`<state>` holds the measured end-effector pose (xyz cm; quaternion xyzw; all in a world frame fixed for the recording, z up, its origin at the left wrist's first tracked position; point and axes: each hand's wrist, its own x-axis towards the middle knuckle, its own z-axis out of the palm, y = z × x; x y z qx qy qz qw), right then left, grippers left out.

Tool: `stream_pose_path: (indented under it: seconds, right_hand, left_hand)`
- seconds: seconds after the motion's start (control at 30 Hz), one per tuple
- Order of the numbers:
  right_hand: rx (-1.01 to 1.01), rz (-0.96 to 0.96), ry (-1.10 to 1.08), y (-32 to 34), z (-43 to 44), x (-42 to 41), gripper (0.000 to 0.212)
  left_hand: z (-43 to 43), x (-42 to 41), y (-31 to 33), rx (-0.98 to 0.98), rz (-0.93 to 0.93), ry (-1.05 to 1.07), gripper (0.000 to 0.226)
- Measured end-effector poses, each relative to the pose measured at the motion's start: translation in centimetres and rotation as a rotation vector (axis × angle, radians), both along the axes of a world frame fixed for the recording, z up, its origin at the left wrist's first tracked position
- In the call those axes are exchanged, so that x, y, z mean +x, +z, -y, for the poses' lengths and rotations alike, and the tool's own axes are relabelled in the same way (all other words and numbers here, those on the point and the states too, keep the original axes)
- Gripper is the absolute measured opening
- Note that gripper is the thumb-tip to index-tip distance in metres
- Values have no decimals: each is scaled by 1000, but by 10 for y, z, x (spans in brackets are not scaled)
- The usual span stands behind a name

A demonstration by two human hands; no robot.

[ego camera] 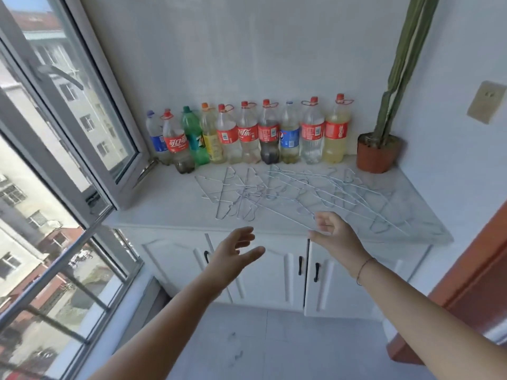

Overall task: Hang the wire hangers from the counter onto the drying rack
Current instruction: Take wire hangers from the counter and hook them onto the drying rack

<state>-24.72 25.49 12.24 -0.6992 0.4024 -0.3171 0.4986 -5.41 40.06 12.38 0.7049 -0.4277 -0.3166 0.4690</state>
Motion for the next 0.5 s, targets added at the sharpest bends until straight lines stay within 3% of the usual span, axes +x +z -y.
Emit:
stream_pose_path:
  seconds: [0.5]
  right_hand:
    - [78,-78,56,-35,214,77,28]
  left_hand:
    - [191,75,-55,61,-130,214,38]
